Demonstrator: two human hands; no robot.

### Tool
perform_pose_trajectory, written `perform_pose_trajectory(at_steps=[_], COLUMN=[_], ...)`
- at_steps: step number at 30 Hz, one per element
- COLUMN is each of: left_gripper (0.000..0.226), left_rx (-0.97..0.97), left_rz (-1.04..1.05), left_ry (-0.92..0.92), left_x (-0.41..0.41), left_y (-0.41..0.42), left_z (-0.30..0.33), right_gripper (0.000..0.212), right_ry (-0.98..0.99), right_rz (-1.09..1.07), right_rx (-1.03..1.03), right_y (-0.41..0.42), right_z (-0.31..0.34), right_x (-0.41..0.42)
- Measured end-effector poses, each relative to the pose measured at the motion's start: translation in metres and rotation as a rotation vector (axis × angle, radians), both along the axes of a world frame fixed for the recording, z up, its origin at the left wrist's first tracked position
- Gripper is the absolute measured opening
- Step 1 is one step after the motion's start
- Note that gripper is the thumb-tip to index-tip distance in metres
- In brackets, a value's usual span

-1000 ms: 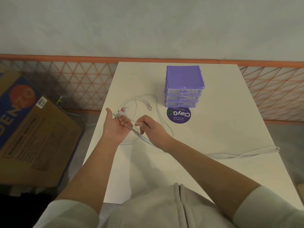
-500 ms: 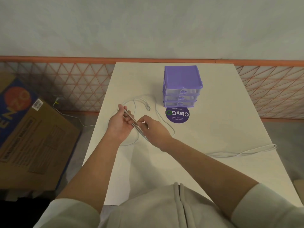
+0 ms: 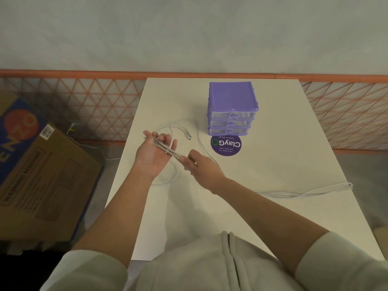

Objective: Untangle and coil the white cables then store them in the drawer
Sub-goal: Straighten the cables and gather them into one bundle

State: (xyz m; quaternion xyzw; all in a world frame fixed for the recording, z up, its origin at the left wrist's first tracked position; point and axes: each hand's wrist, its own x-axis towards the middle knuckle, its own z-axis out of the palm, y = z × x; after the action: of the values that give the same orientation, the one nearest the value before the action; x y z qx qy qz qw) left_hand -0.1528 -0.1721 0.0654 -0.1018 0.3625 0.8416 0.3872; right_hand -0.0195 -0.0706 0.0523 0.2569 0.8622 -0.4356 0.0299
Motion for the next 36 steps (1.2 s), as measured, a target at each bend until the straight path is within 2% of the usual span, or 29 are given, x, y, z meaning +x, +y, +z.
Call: perform_pose_trajectory(at_steps=[3, 6, 8, 12, 14, 18, 23, 27, 29, 32, 34, 36], left_gripper=[0.041, 0.059, 0.065, 0.058, 0.052, 0.038, 0.028, 0.047, 0.051, 0.056, 0.052, 0.033], left_rx=[0.082, 0.092, 0.157, 0.208, 0.203, 0.186, 0.133, 0.104, 0.104, 0.119, 0.109, 0.083], left_rz=[0.073, 0.078, 0.1, 0.199, 0.246, 0.279, 0.314, 0.333, 0.341, 0.376, 0.394, 0.403], left_ry=[-0.045, -0.066, -0.126, -0.21, -0.222, -0.214, -0.181, -0.154, -0.15, -0.164, -0.176, -0.167], left_x=[-0.002, -0.006, -0.006, -0.012, -0.017, -0.023, -0.025, -0.03, -0.03, -0.031, -0.033, -0.034], left_y=[0.001, -0.001, -0.004, -0.011, -0.016, -0.022, -0.022, -0.033, -0.033, -0.031, -0.032, -0.033], left_z=[-0.002, -0.005, -0.009, -0.02, -0.021, -0.023, -0.025, -0.024, -0.024, -0.026, -0.027, -0.026], right_gripper=[0.046, 0.05, 0.056, 0.073, 0.077, 0.08, 0.081, 0.076, 0.067, 0.06, 0.06, 0.06], right_ry=[-0.032, -0.049, -0.08, -0.125, -0.217, -0.414, -0.556, -0.624, -0.568, -0.343, -0.259, -0.202], right_rz=[0.01, 0.04, 0.086, 0.141, 0.181, 0.181, 0.076, -0.041, -0.062, -0.075, -0.118, -0.141], right_rx=[-0.129, -0.106, 0.045, 0.526, 0.625, 0.55, 0.531, 0.495, 0.308, -0.053, -0.112, -0.068], right_y=[0.003, 0.009, 0.015, 0.033, 0.044, 0.061, 0.081, 0.101, 0.104, 0.101, 0.102, 0.104], right_z=[-0.003, -0.002, 0.005, 0.021, 0.024, 0.015, -0.004, -0.015, -0.023, -0.03, -0.035, -0.038], right_x=[0.006, 0.013, 0.015, 0.016, 0.019, 0.033, 0.056, 0.081, 0.088, 0.093, 0.096, 0.097])
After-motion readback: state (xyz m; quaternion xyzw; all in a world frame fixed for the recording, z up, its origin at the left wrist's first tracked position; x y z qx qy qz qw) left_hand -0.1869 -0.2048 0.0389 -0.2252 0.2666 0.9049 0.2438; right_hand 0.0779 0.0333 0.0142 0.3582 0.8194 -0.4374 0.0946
